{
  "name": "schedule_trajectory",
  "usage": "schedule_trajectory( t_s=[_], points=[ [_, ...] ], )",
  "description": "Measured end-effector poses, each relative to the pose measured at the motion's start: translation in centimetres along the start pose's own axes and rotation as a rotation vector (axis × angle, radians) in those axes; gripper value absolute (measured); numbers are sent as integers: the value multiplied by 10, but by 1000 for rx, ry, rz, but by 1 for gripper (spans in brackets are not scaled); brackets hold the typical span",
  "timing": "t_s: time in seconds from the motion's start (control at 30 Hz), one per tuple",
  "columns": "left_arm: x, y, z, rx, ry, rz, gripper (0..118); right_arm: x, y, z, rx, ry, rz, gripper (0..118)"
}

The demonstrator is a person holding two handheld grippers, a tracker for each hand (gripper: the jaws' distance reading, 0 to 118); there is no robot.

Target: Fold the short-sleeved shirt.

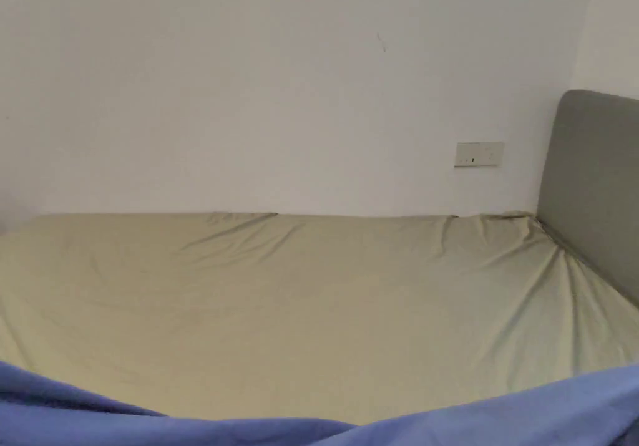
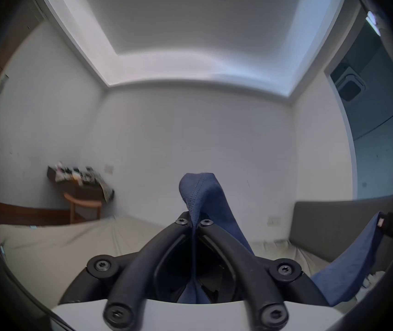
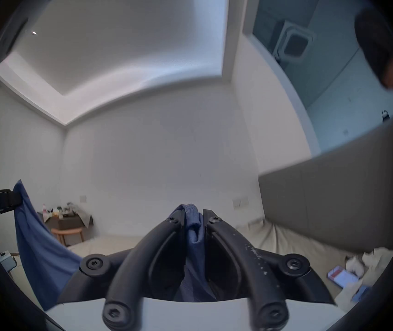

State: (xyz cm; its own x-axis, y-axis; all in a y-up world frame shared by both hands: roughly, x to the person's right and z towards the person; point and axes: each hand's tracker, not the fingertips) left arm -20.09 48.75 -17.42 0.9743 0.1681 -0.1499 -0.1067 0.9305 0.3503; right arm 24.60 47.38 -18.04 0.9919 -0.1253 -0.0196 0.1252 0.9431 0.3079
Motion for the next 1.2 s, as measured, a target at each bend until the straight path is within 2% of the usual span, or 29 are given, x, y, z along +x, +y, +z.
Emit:
schedule_trajectory(
  t_s=[0.1, 0.27, 0.47, 0.63, 0.8, 0.9, 1.03, 1.2],
  points=[
    [0, 22, 13, 58, 1, -5, 1, -6, 30, 8, 80, 16, 17, 14],
    [3, 39, -3, 105, -8, 23, 1, -5, 49, -6, 93, 20, 25, 14],
    [14, 34, -115, 32, -138, 85, 1, 11, 32, -105, -40, 86, 17, 14],
    [29, 21, -234, -45, -177, 117, 1, 22, 18, -205, -65, 113, -13, 14],
    [33, 24, -308, -17, -201, 161, 1, 26, 17, -278, -25, 121, 10, 14],
    [36, 23, -323, 20, -216, 133, 1, 24, 16, -298, 2, 122, 32, 14],
    [30, -10, -319, -28, -240, 158, 1, 29, -11, -304, -23, 128, 42, 14],
    [13, -89, -289, -235, -227, 192, 1, 42, -88, -277, -217, 127, 27, 14]
  ],
)
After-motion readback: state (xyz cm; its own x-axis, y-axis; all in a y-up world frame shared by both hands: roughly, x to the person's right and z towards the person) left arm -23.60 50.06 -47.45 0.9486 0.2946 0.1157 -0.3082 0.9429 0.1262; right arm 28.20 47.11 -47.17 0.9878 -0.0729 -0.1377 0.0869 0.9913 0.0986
